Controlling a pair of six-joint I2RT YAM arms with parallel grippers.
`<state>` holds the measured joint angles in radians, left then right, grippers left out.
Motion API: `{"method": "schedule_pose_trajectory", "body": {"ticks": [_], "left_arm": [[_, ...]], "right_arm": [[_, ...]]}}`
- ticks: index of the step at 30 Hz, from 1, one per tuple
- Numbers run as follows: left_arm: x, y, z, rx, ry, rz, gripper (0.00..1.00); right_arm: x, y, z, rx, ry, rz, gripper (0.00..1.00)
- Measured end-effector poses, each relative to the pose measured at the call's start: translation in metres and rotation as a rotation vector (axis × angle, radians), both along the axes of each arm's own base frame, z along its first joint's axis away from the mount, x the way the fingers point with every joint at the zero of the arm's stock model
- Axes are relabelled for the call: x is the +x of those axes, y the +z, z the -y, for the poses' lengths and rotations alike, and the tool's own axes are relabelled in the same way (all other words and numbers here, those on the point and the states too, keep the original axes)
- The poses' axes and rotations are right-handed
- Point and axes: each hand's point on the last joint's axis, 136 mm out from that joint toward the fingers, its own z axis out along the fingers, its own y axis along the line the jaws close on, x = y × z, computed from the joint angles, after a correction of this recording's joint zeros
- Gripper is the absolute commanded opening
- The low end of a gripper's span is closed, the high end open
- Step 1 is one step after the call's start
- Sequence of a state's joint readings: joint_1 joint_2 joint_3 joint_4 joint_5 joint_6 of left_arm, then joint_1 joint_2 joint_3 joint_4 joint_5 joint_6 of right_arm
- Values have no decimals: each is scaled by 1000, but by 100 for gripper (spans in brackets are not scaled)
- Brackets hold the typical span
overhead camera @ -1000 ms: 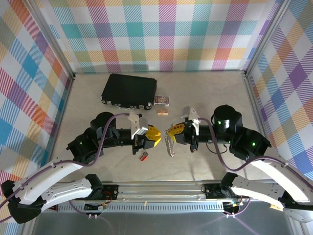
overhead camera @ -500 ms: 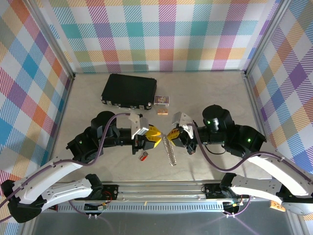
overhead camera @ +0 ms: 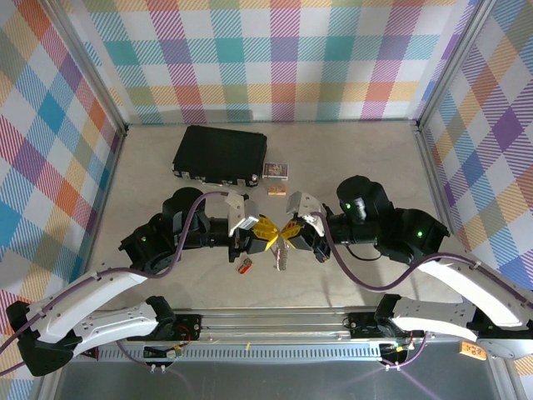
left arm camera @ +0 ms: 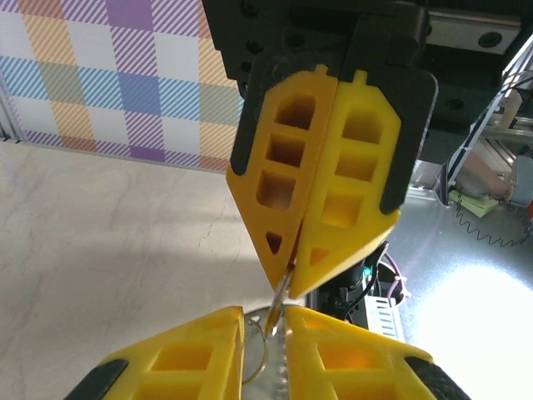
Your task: Put the keys on the keyring
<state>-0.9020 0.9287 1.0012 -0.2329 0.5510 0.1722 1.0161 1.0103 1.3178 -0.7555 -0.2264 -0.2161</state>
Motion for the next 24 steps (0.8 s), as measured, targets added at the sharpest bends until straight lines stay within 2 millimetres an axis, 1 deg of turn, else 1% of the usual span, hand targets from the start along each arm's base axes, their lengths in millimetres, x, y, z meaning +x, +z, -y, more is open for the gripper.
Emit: {"method": "schedule_pose_trajectory", "body": {"ticks": [6, 9, 15, 18, 22, 24], "left_arm": [[-1, -4, 3, 9, -17, -12, 8], [-2, -4, 3, 9, -23, -15, 0], [-3, -2, 2, 0, -23, -11, 0], [-5, 6, 2, -41, -29, -4, 0], [-10, 21, 2, -119, -49, 10, 0], [-10, 27, 2, -149, -50, 13, 0]], "right_arm": [[2, -6, 0, -28, -7, 1, 0], [2, -7, 1, -31, -12, 3, 0], [1, -4, 0, -22, -9, 6, 0], [-2, 4, 0, 11, 2, 15, 1], [-9, 18, 2, 91, 21, 28, 26], [-15, 23, 5, 125, 28, 24, 33]]}}
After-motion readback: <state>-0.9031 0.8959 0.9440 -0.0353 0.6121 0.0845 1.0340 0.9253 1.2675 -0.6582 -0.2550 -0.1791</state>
